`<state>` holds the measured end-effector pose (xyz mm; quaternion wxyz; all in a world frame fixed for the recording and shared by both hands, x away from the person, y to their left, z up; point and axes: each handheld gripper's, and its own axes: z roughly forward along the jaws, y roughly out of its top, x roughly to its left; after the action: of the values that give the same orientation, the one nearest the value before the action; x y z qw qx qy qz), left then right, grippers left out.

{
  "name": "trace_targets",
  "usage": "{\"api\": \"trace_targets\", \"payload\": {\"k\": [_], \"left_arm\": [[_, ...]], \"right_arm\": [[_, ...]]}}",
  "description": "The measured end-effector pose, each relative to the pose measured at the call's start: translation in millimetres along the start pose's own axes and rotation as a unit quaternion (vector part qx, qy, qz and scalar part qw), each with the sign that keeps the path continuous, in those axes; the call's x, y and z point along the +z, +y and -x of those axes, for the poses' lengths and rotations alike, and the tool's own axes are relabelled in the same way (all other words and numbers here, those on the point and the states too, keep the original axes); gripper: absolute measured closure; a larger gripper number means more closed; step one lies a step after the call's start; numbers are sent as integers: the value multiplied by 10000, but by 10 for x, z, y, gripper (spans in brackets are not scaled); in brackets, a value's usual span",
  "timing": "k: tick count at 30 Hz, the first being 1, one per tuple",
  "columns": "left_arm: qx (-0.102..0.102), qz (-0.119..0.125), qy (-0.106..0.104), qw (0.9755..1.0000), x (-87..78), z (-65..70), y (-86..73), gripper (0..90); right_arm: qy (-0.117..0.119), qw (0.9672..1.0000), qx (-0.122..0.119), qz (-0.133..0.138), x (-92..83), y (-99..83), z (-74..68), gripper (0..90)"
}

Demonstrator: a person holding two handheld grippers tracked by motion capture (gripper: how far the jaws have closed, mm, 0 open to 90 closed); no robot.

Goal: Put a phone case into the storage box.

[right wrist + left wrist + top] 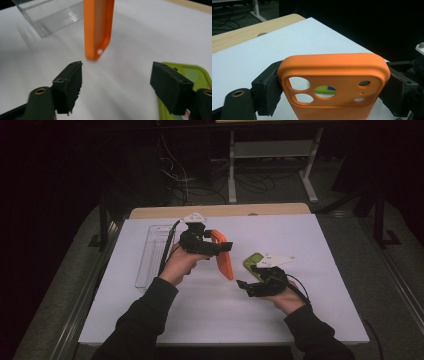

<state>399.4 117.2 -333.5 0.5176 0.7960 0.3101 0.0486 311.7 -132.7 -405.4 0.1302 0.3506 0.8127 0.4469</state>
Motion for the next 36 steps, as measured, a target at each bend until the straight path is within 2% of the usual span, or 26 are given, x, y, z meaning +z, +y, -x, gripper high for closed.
{"api": "trace_targets", "payload": {"k": [5,11,17,21,24,29,36], "left_arm": [[69,-16,150,9999,-110,-41,73,155],[181,-77,324,9993,-247,-102,151,155],[213,-95,543,9983,-398,-201,225,155],[232,-73,654,9976,-496,-246,271,155],[285,-110,774,9965,-554,-291,298,155],[216,-74,950,9952,-635,-371,345,155],[245,-142,1318,9909,-749,-500,426,155]], "right_arm": [[9,9998,-56,-178,-81,-112,49,130],[-52,9997,-57,-247,-207,-244,113,102],[-92,9996,-32,-277,-322,-365,177,23],[-163,9992,-24,-366,-365,-447,206,9],[-188,9990,2,-411,-405,-500,219,9],[-234,9986,3,-464,-454,-568,226,9],[-314,9979,38,-560,-516,-649,247,8]]}}
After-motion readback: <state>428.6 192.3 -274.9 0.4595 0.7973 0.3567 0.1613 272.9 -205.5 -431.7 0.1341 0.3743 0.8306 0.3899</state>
